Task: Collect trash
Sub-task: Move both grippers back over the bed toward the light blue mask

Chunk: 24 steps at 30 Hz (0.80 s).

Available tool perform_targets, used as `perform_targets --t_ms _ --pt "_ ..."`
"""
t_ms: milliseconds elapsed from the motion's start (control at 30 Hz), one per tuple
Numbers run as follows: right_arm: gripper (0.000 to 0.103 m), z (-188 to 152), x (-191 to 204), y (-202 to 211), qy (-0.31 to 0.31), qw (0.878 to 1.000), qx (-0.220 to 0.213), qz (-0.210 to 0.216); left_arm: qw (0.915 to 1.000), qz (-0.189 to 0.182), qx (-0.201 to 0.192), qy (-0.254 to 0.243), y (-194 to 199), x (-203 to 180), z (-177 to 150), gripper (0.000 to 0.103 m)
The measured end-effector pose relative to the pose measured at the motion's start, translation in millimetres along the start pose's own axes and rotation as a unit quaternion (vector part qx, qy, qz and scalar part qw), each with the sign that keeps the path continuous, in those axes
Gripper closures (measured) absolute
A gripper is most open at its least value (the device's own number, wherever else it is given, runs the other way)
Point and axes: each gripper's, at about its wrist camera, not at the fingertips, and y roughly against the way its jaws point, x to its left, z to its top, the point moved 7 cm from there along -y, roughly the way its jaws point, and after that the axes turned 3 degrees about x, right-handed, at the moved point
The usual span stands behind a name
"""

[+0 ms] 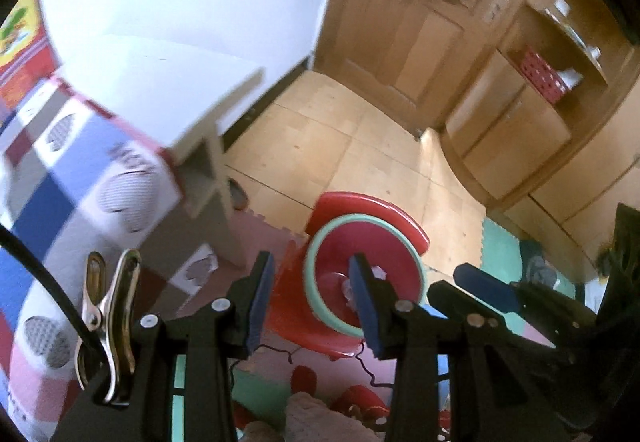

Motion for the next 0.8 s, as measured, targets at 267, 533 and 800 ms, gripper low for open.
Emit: perform_targets --t_ms 267,533,800 --pt "0.071 7 65 11 0.048 0.998 -0.011 0.037 0.9985 0.027 -0.026 0.039 47 50 -10 0.062" --pt "0.071 8 125 16 0.09 0.994 -0.016 0.066 0.9945 0.059 -0.044 0.075 89 101 -27 0.062" --pt "0.071 4 174 17 0.117 0.989 -0.015 0.087 0.9889 0.086 -0.061 0.105 126 147 -43 0.062"
